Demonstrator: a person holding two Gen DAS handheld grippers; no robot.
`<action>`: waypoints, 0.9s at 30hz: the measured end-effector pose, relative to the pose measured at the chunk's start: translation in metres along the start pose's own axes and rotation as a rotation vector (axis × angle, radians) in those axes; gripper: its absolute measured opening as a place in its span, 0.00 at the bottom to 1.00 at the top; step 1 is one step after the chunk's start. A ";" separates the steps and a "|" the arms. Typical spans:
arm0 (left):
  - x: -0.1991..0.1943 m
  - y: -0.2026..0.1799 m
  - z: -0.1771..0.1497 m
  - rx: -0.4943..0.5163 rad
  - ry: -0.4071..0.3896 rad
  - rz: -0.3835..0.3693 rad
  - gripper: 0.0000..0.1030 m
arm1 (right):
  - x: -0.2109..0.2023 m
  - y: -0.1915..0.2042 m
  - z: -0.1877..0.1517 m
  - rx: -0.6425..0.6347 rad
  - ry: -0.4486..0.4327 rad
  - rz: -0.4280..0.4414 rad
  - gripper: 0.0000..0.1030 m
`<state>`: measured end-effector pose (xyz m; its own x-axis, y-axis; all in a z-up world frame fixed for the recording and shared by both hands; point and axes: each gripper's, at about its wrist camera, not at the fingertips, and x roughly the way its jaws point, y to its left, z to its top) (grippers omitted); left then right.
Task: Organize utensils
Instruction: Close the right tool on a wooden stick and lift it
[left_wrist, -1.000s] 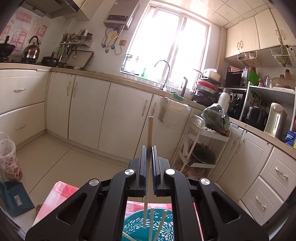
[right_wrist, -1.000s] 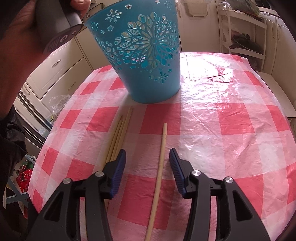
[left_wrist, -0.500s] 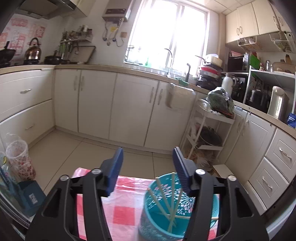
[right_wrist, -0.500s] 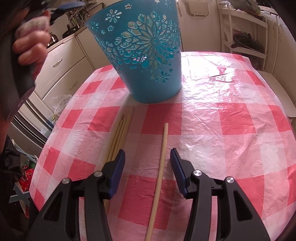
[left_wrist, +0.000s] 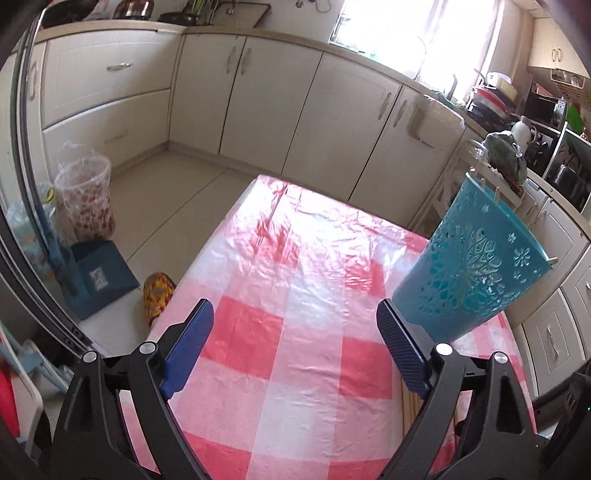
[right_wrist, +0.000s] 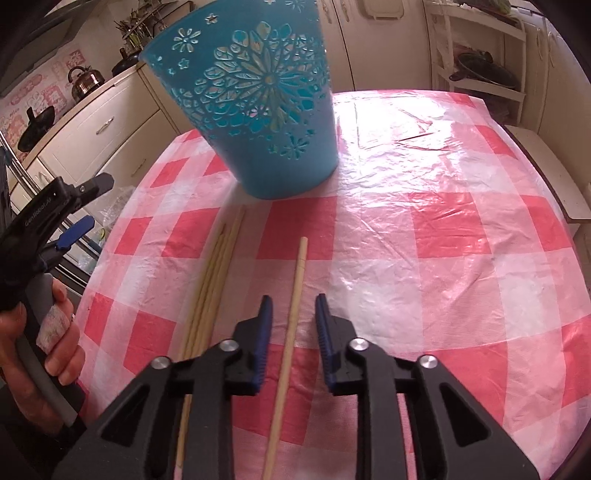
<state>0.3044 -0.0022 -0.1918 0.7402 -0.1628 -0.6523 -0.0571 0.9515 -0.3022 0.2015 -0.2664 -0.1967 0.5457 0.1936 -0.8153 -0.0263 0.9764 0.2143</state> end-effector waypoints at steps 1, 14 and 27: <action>0.004 0.003 -0.003 -0.009 0.015 -0.003 0.84 | 0.000 0.006 -0.001 -0.035 -0.003 -0.034 0.16; 0.026 0.014 -0.021 -0.055 0.094 -0.054 0.85 | -0.054 0.015 0.007 0.005 -0.102 0.173 0.05; 0.022 0.012 -0.022 -0.053 0.075 -0.065 0.85 | -0.160 0.047 0.187 0.142 -0.759 0.166 0.06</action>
<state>0.3057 0.0002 -0.2251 0.6913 -0.2448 -0.6798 -0.0475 0.9234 -0.3808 0.2696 -0.2698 0.0440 0.9678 0.1677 -0.1875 -0.0783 0.9091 0.4091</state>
